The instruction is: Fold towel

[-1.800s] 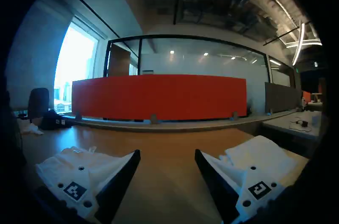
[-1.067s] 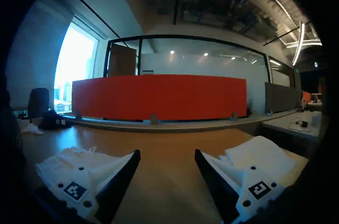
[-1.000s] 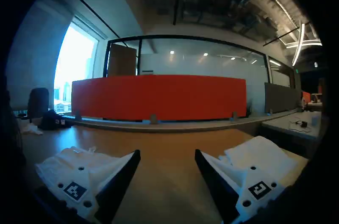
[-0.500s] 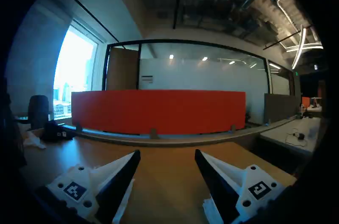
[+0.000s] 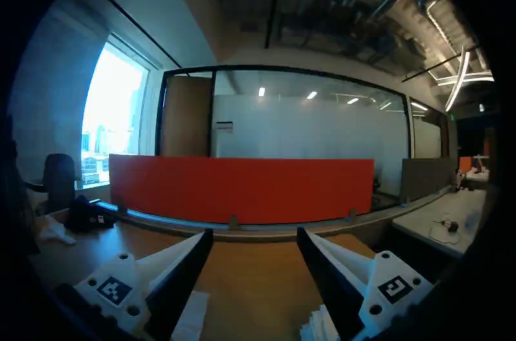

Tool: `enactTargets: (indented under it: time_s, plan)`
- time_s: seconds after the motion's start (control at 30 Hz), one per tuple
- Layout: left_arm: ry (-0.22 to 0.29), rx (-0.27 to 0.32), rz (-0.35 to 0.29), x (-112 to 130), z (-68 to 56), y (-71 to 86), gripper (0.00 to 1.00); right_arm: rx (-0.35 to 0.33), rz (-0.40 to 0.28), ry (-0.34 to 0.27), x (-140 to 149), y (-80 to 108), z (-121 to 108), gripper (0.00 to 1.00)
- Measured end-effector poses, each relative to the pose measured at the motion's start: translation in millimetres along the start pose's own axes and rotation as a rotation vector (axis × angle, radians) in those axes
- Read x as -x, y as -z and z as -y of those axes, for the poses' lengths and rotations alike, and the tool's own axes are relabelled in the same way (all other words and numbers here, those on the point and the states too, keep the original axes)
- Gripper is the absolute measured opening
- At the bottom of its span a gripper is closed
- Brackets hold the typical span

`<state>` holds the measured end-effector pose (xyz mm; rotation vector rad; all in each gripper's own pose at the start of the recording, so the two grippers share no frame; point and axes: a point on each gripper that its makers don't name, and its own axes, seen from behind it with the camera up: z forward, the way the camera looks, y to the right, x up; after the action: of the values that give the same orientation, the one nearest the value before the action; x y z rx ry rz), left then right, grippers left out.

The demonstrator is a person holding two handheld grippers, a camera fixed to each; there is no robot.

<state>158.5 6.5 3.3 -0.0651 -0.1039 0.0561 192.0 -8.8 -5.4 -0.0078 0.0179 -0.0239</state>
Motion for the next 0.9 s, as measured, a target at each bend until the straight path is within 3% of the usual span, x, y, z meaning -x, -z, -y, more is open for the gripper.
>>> enactTargets:
  time_s: [0.3, 0.6, 0.9]
  plan:
    - [-0.029, 0.052, 0.056, -11, -5.7, 3.4, 0.77, -0.083, 0.059, 0.036, -7, -1.3, 16, 1.00]
    - [-0.090, 0.157, 0.152, 8, -23.0, 10.4, 0.77, -0.263, 0.188, 0.107, 19, 7.0, 55, 1.00]
    - [-0.117, 0.246, 0.226, 30, -40.8, 11.7, 0.77, -0.386, 0.281, 0.179, 41, 18.4, 78, 1.00]
